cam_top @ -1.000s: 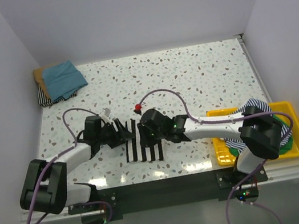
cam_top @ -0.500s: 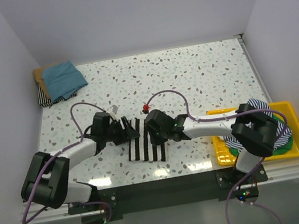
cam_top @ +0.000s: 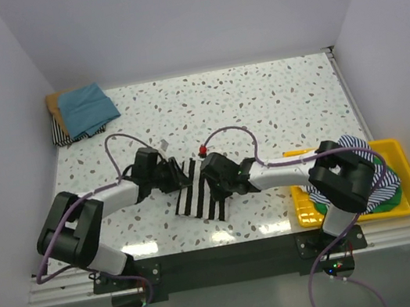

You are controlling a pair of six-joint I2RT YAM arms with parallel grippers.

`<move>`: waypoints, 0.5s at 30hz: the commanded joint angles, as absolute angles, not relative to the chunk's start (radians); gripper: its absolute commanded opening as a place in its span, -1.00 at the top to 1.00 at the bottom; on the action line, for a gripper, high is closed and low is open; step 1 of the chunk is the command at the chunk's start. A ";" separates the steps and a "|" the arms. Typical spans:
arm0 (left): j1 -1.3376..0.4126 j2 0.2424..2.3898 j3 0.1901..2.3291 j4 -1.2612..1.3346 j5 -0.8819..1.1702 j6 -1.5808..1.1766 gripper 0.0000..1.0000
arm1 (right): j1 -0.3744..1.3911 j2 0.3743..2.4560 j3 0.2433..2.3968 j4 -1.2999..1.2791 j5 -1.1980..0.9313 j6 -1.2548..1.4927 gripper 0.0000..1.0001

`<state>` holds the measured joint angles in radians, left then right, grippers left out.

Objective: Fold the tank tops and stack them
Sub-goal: Fold the tank top, then neatly place the folded tank top to the corner

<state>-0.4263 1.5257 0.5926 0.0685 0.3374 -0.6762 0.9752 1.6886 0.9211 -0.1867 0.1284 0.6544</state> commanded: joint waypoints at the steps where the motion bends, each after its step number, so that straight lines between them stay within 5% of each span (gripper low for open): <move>1: -0.440 1.600 0.555 -0.150 0.180 -0.617 0.30 | 0.963 1.681 0.945 -0.241 0.164 0.640 0.71; 4: -0.440 1.617 0.613 -0.205 0.122 -0.601 0.70 | 0.959 1.636 0.995 -0.282 0.173 0.626 0.57; 5: -0.440 1.629 0.638 -0.227 0.100 -0.594 1.00 | 0.959 1.623 1.023 -0.291 0.176 0.621 0.42; 8: -0.440 1.672 0.738 -0.302 0.003 -0.580 1.00 | 0.957 1.573 1.104 -0.354 0.208 0.594 0.10; 15: -0.431 1.755 0.995 -0.402 -0.227 -0.526 1.00 | 0.953 1.473 1.207 -0.471 0.255 0.546 0.05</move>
<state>-0.4469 1.6871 0.9131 -0.2382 0.0265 -0.6140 0.9573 1.5455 1.1530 -0.3962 0.2001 0.5854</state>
